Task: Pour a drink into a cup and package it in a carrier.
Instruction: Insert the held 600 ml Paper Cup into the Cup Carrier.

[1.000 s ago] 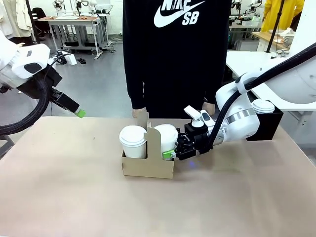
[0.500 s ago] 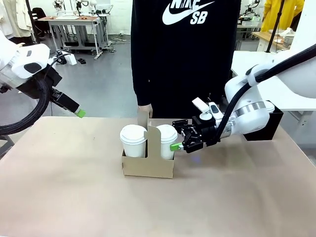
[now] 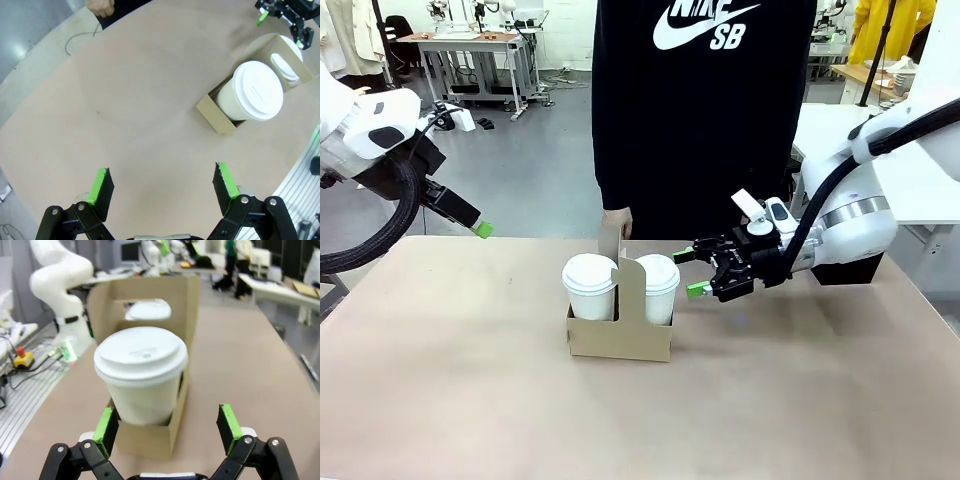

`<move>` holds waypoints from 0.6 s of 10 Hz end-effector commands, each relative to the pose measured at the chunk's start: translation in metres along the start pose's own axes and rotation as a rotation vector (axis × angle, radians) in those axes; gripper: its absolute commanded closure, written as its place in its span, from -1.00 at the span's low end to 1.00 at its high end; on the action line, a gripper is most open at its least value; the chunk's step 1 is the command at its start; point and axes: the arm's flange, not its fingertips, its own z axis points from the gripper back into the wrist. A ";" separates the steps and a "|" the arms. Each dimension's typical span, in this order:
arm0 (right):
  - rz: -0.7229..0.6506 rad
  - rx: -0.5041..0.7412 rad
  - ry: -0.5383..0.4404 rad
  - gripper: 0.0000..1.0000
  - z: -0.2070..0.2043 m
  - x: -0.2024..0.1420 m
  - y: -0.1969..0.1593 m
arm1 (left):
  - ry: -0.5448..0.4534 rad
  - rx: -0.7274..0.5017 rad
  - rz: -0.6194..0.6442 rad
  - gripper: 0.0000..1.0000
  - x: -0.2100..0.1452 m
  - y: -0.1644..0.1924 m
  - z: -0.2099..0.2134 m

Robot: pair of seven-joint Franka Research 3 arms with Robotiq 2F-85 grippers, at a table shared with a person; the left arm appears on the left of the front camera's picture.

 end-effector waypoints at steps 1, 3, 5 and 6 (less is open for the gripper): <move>-0.117 -0.159 0.118 -1.00 0.025 0.030 0.030 | 0.007 0.006 0.004 -1.00 0.000 0.000 0.001; -0.248 -0.363 0.227 -1.00 0.056 0.044 0.057 | 0.007 0.006 0.004 -1.00 0.000 0.000 0.001; -0.348 -0.603 0.312 -1.00 0.093 0.052 0.087 | 0.007 0.006 0.004 -1.00 0.000 0.000 0.001; -0.392 -0.712 0.358 -1.00 0.110 0.053 0.099 | 0.007 0.006 0.004 -1.00 0.000 0.000 0.001</move>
